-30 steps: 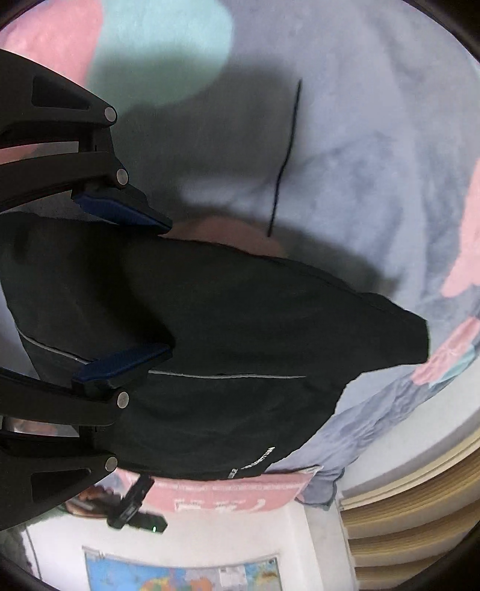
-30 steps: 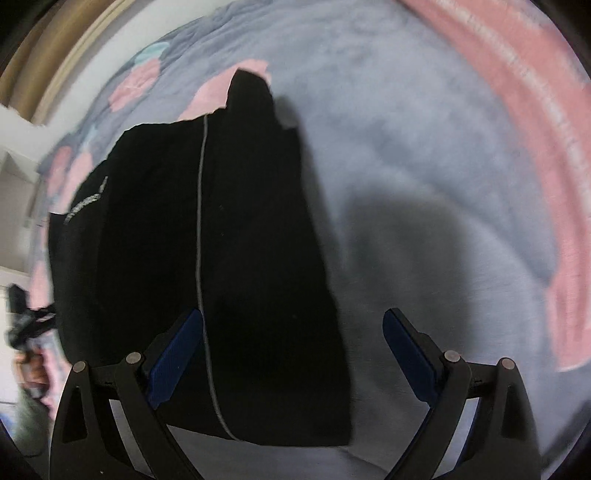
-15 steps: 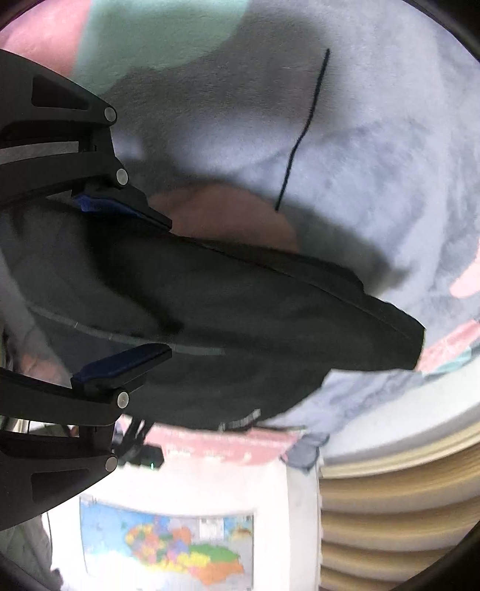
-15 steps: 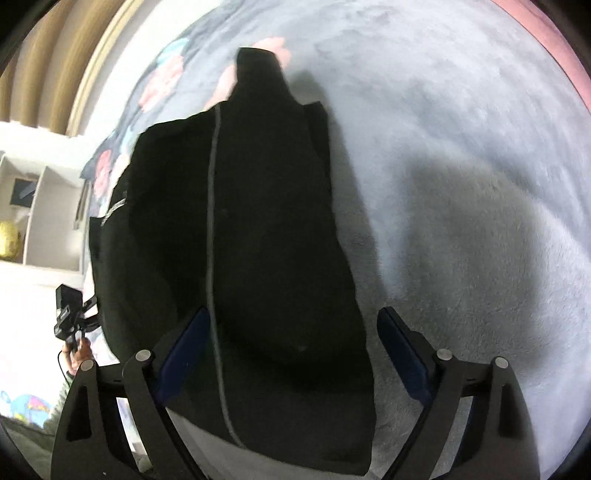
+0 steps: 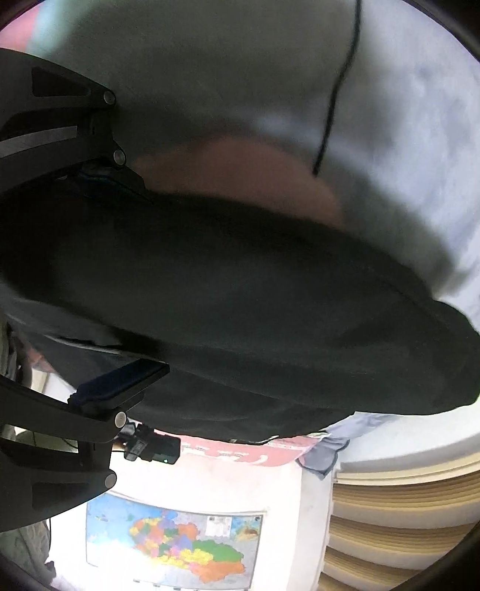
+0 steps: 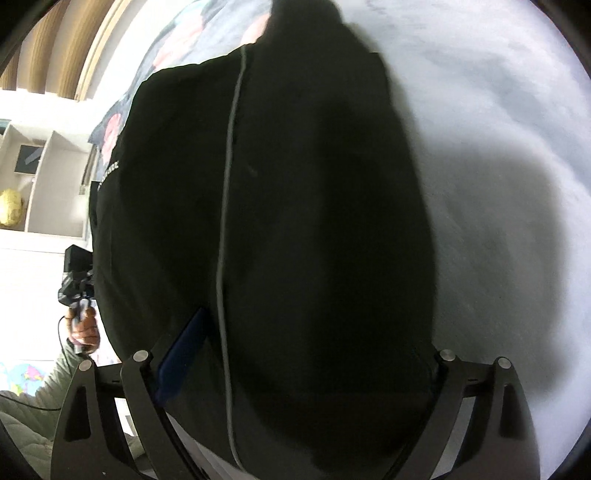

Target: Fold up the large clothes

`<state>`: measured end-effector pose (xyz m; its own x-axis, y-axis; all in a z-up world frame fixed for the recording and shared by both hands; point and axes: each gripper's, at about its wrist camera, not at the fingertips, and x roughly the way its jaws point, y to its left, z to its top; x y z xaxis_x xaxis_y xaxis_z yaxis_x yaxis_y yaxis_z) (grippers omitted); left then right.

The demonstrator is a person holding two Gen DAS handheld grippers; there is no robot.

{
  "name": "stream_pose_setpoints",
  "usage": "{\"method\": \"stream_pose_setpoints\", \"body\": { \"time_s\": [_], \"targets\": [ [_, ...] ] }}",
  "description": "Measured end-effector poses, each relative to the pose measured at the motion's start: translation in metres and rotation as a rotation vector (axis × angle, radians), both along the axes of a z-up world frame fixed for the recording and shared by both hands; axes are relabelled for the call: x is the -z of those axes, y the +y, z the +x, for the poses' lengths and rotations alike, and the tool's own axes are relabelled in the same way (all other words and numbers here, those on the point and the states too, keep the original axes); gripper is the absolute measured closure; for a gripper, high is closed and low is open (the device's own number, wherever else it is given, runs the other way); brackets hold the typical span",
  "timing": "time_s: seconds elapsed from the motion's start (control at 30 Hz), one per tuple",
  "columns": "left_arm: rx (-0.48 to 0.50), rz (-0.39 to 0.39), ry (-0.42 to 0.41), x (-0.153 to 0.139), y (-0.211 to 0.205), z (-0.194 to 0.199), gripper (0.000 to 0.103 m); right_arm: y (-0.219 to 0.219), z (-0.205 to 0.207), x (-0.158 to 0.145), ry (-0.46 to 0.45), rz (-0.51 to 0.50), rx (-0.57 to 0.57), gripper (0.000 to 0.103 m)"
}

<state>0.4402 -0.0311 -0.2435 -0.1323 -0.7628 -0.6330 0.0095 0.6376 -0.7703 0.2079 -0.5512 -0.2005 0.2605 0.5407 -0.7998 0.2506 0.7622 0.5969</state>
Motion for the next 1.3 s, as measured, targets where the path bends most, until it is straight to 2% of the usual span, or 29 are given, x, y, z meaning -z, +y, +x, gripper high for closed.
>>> {"method": "stream_pose_setpoints", "body": {
  "time_s": [0.07,0.13,0.17,0.23,0.3,0.33,0.43,0.5,0.57,0.6,0.63,0.73,0.87,1.0,1.17,1.3],
  "targets": [
    [0.013,-0.017,-0.023,-0.006,-0.006,-0.001,0.036,0.007,0.007,-0.001,-0.011,-0.003,-0.017,0.011],
    [0.018,-0.053,-0.043,-0.018,-0.002,-0.007,0.048,0.006,0.006,-0.007,-0.030,-0.012,-0.035,0.018],
    [0.017,-0.071,-0.046,-0.021,-0.001,-0.009,0.050,0.008,0.006,-0.009,-0.039,-0.016,-0.045,0.019],
    [0.017,-0.096,-0.050,-0.025,0.002,-0.014,0.051,0.011,0.004,-0.010,-0.042,-0.015,-0.062,0.021],
    [0.031,-0.065,-0.052,-0.022,-0.002,-0.014,0.050,0.007,0.007,-0.004,-0.028,0.004,-0.064,0.018],
    [0.027,-0.055,-0.043,-0.018,-0.007,-0.013,0.044,0.003,0.012,0.000,-0.020,0.020,-0.063,0.014],
    [0.003,-0.056,0.012,0.001,-0.013,-0.010,0.034,0.001,0.023,0.008,-0.017,0.028,-0.067,0.008],
    [-0.011,-0.050,0.008,0.001,-0.013,-0.017,0.034,0.006,0.031,0.010,-0.011,0.006,-0.069,0.008],
    [-0.018,-0.024,-0.027,-0.008,-0.017,-0.023,0.041,0.010,0.031,0.002,-0.023,-0.029,-0.074,0.011],
    [-0.021,-0.020,-0.043,-0.014,-0.017,-0.027,0.052,0.011,0.029,-0.006,-0.035,-0.047,-0.080,0.019],
    [-0.025,-0.021,-0.066,-0.024,-0.017,-0.033,0.060,0.014,0.025,-0.016,-0.057,-0.078,-0.086,0.029],
    [-0.035,-0.047,-0.117,-0.053,-0.018,-0.052,0.065,0.024,0.019,-0.043,-0.120,-0.145,-0.103,0.046],
    [-0.052,-0.136,-0.179,-0.099,-0.022,-0.083,0.065,0.048,0.004,-0.089,-0.220,-0.163,-0.131,0.051],
    [-0.023,-0.154,-0.274,-0.156,-0.037,-0.125,0.065,0.063,-0.017,-0.127,-0.292,-0.113,-0.136,0.053],
    [-0.004,-0.170,-0.336,-0.203,-0.038,-0.175,0.065,0.073,-0.059,-0.186,-0.379,-0.136,-0.143,0.053],
    [-0.014,-0.203,-0.353,-0.226,-0.030,-0.214,0.065,0.071,-0.084,-0.214,-0.415,-0.150,-0.146,0.053]
  ]
}}
